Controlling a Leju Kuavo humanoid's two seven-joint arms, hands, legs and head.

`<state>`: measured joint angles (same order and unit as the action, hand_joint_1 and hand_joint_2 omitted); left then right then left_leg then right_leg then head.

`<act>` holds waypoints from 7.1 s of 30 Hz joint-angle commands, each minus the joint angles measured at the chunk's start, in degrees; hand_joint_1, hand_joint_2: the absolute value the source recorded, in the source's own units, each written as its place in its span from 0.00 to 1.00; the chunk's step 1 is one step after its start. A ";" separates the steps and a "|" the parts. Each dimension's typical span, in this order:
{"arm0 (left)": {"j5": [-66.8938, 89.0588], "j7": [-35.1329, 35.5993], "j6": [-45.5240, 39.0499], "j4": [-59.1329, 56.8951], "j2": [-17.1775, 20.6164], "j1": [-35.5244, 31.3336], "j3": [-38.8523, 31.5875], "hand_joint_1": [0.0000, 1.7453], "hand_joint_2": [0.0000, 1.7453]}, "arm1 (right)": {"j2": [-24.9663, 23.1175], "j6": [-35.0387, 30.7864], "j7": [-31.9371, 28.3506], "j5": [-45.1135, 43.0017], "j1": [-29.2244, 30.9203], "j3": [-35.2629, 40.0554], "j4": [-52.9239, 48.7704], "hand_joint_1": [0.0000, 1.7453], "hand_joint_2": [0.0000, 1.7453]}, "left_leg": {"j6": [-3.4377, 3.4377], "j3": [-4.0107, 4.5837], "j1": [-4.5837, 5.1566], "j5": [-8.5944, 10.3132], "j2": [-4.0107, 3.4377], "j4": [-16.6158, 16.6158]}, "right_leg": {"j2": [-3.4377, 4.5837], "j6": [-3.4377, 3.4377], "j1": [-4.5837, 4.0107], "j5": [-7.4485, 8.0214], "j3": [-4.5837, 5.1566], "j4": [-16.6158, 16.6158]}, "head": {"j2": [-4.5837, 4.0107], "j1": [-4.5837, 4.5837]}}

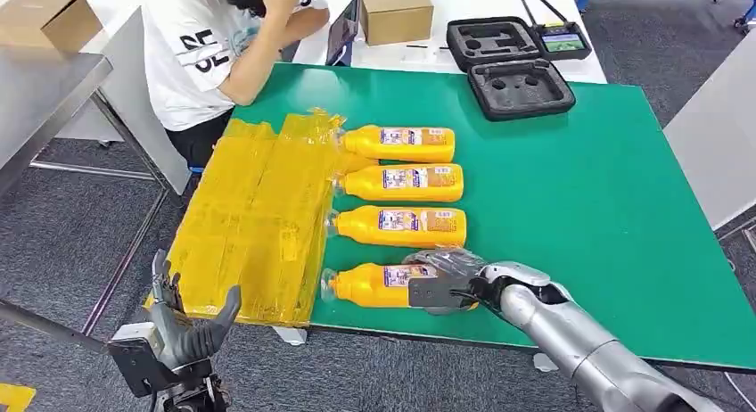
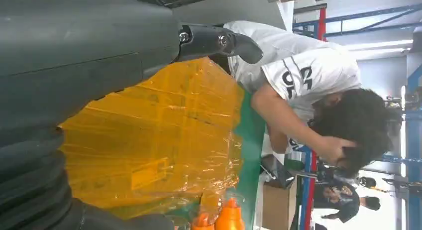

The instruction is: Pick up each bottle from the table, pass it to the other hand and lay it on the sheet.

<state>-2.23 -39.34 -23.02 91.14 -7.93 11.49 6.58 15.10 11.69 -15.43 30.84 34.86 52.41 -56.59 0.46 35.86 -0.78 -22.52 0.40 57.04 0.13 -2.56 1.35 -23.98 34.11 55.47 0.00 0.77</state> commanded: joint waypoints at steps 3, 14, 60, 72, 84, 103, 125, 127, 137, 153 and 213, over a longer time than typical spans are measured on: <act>0.05 -0.50 0.68 -2.39 -0.96 -1.51 -0.43 0.00 1.00 | -8.60 -9.56 -9.34 -10.46 -5.10 -11.18 -4.71 1.00 1.00 | -0.02 -0.22 -0.06 -0.14 -0.13 0.00 | 0.09 0.15 -0.09 -0.10 -0.20 -0.02 | 0.00 -0.02; -1.10 -0.66 0.21 10.64 -3.76 3.28 -4.03 0.00 1.00 | -12.57 -20.75 -10.82 -10.56 -7.07 -14.88 -6.72 1.00 1.00 | 0.03 -0.24 -0.11 -0.31 -0.23 0.18 | 0.15 0.16 -0.14 -0.21 -0.27 0.07 | 0.00 -0.04; -9.55 2.53 16.56 -6.59 1.58 -10.12 10.67 0.00 1.00 | -25.55 -19.93 -16.64 -7.38 -16.54 -11.12 5.91 1.00 1.00 | -0.01 -0.16 -0.04 -0.08 0.00 -0.06 | -0.03 0.11 -0.06 -0.09 -0.17 -0.06 | 0.00 -0.02; -15.45 3.86 22.11 -1.75 2.10 -7.31 8.00 0.00 1.00 | -25.98 -17.76 -14.32 -4.94 -16.07 -9.91 9.42 1.00 1.00 | 0.00 -0.18 -0.03 -0.12 -0.05 -0.04 | 0.01 0.12 -0.06 -0.12 -0.18 -0.04 | 0.00 0.00; -1.49 5.42 25.83 -1.49 5.27 -6.24 18.88 1.00 1.00 | -26.26 -20.70 -14.09 -5.52 -16.84 -13.64 3.32 1.00 1.00 | 0.01 -0.26 -0.05 -0.21 0.03 0.04 | -0.08 0.16 -0.08 -0.22 -0.31 0.00 | 0.00 -0.02; 0.27 7.84 23.63 -4.85 3.25 -9.39 15.13 1.00 1.00 | -27.06 -24.29 -15.61 -5.92 -17.63 -15.88 -1.10 0.00 1.00 | 0.01 -0.22 -0.01 -0.16 -0.08 0.00 | 0.04 0.14 -0.04 -0.15 -0.23 0.00 | 0.00 -0.02; 3.65 4.19 6.42 0.18 3.50 -11.54 7.33 1.00 1.00 | -25.62 -32.34 -21.69 -15.00 -22.72 -15.72 -13.95 0.00 0.00 | -0.01 -0.05 -0.05 -0.07 0.03 0.00 | -0.08 0.11 -0.07 -0.11 -0.07 -0.01 | -0.02 0.00; 7.00 3.55 3.07 0.96 5.34 -12.79 6.49 1.00 1.00 | -24.79 -32.72 -23.13 -16.65 -23.42 -14.57 -16.66 0.00 0.00 | -0.01 -0.08 -0.05 -0.08 0.05 0.00 | -0.11 0.11 -0.06 -0.12 -0.11 -0.01 | -0.02 -0.02; 27.92 10.40 -4.00 -11.80 14.08 -29.79 5.26 1.00 1.00 | -23.85 -35.62 -24.57 -29.50 -22.95 -8.68 -29.75 0.00 0.00 | -0.04 -0.08 -0.08 -0.02 0.13 0.00 | -0.16 0.16 -0.10 -0.10 -0.10 0.03 | 0.00 -0.02; 49.08 18.57 2.56 -33.16 18.65 -39.22 16.68 1.00 1.00 | -26.45 -27.53 -24.57 -31.58 -22.34 -9.86 -27.30 0.00 1.00 | -0.09 -0.32 -0.09 0.01 0.15 -0.06 | -0.22 0.31 -0.11 -0.09 -0.33 0.00 | 0.00 -0.04; 48.78 17.61 25.54 -51.21 21.11 -40.38 37.48 0.00 1.00 | -28.23 -22.69 -23.85 -37.86 -15.82 -9.87 -10.32 0.00 1.00 | -0.10 -0.63 -0.02 0.01 -0.22 -0.17 | 0.16 0.26 -0.04 0.01 -0.55 -0.08 | 0.00 -0.02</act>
<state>45.83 -22.29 2.58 43.50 14.25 -33.57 40.81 -13.51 -11.56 -39.69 -6.38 16.16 41.13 -71.52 0.33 35.59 -0.82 -22.41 0.40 56.98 0.13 -2.40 1.32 -23.94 33.85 55.53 0.00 0.74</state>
